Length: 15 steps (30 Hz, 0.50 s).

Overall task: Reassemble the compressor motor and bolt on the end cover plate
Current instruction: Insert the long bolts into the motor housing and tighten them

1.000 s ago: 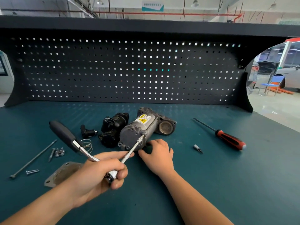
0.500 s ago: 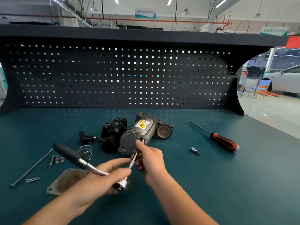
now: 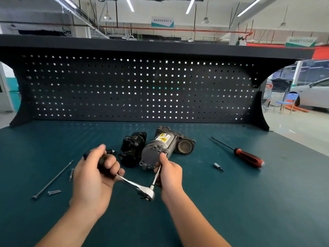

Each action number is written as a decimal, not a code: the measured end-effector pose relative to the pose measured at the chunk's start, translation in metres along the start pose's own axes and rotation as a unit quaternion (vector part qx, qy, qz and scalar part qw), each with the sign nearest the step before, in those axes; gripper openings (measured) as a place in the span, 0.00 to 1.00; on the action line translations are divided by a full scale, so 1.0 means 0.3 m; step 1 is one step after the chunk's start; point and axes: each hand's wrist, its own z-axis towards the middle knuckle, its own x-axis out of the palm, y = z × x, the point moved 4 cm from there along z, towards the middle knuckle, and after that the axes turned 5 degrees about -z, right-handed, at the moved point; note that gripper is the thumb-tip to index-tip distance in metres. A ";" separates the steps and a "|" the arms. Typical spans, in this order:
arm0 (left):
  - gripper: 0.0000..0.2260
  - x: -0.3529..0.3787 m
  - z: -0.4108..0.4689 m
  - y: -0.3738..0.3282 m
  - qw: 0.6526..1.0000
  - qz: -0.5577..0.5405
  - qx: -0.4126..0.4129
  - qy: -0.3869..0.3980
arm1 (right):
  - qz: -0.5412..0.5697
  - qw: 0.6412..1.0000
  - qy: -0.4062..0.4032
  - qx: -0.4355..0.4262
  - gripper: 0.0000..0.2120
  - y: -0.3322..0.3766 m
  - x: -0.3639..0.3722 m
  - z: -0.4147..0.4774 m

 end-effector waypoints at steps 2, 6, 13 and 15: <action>0.15 0.022 0.009 -0.009 1.000 0.006 0.018 -0.007 | -0.011 1.000 -0.016 -0.021 0.19 -0.006 0.013 0.001; 0.16 0.022 0.031 -0.011 1.000 0.008 0.015 -0.017 | 0.009 0.999 0.001 -0.041 0.19 -0.014 0.029 0.008; 0.20 0.116 0.033 -0.044 0.984 0.145 0.081 0.066 | 0.073 0.996 0.033 -0.041 0.18 -0.029 0.041 0.014; 0.23 0.163 0.021 -0.049 0.968 0.200 0.110 0.109 | 0.086 0.995 0.039 -0.041 0.18 -0.034 0.040 0.017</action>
